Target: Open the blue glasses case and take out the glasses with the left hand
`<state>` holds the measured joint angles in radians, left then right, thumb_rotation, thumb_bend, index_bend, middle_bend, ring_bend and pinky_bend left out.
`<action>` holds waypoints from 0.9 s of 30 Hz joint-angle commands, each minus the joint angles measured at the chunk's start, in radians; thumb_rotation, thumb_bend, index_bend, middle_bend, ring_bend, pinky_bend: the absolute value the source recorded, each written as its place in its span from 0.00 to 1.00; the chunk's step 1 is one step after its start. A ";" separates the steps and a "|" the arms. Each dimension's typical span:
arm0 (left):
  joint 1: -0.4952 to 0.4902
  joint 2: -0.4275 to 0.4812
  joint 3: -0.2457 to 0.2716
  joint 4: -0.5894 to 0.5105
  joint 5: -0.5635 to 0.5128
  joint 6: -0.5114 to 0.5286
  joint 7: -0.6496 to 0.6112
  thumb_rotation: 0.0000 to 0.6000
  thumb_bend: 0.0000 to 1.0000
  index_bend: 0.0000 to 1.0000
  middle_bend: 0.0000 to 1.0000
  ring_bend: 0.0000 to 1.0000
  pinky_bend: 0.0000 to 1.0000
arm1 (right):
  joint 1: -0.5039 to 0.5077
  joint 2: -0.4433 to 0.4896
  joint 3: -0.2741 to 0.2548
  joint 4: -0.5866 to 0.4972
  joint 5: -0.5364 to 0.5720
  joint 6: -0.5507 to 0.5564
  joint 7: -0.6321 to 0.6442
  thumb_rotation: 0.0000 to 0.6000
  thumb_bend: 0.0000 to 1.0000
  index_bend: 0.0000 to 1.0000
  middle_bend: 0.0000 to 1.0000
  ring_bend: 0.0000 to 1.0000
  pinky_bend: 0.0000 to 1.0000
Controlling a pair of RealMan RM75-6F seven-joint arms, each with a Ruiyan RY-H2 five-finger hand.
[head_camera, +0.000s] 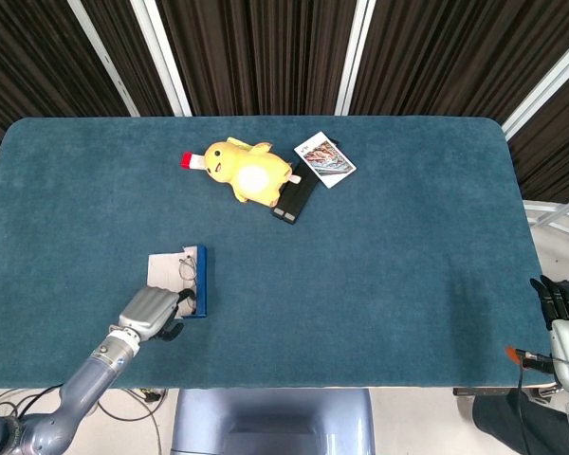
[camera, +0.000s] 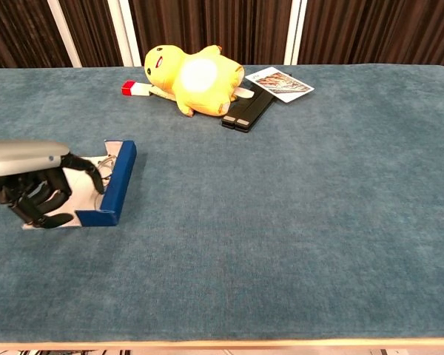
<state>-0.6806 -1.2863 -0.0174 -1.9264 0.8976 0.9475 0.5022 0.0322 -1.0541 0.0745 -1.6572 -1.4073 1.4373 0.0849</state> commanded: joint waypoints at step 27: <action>-0.358 -0.074 0.041 0.282 -0.375 -0.148 0.280 1.00 0.62 0.10 0.85 0.77 0.87 | 0.000 0.003 0.001 -0.006 0.010 -0.007 -0.002 1.00 0.16 0.00 0.00 0.00 0.20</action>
<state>-1.0287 -1.3512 0.0135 -1.6539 0.5370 0.7986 0.7763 0.0320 -1.0512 0.0754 -1.6629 -1.3975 1.4304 0.0828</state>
